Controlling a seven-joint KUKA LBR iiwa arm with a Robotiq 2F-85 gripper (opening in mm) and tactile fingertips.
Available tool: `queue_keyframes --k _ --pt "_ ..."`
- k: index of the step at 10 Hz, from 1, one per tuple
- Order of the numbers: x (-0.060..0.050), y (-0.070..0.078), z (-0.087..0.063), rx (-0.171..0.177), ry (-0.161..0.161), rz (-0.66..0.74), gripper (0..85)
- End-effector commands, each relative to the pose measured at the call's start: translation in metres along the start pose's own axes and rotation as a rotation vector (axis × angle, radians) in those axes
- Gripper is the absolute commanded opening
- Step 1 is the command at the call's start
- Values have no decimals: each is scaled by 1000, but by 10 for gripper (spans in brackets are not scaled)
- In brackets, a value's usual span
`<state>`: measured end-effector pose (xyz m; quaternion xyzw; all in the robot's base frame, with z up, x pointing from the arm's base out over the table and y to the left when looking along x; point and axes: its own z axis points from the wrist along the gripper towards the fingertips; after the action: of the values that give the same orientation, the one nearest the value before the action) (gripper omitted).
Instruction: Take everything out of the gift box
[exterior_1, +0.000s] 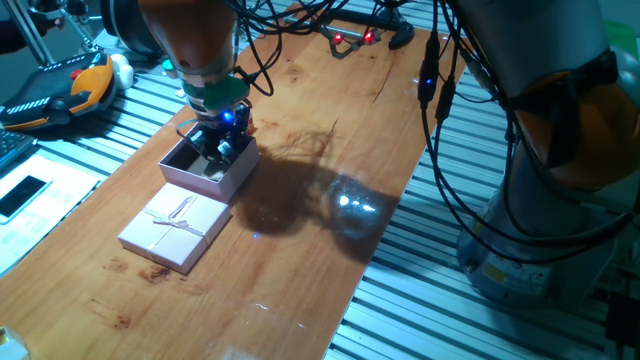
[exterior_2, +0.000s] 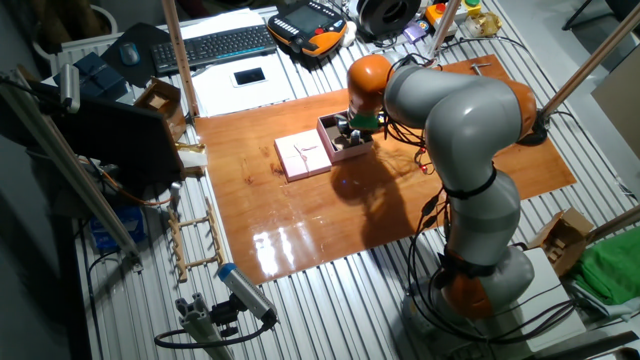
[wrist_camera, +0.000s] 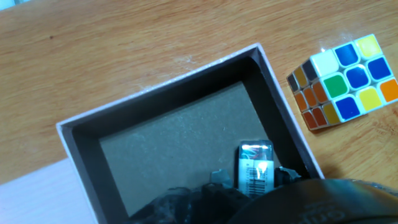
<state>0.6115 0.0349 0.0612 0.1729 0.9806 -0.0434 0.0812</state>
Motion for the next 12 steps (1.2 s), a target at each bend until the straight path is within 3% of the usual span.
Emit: queue_keyframes --k 1,5,6,8,10,12 --pt "0 0 0 0 0 0 390" --pt "0 0 6 2 -12 -6 357" --pt "0 0 5 1 -12 -7 297" --pt "-1 -1 2 -4 -2 -23 10" --pt "-1 -1 -3 -3 1 -24 10" --pt "-4 0 -18 1 16 -18 10"
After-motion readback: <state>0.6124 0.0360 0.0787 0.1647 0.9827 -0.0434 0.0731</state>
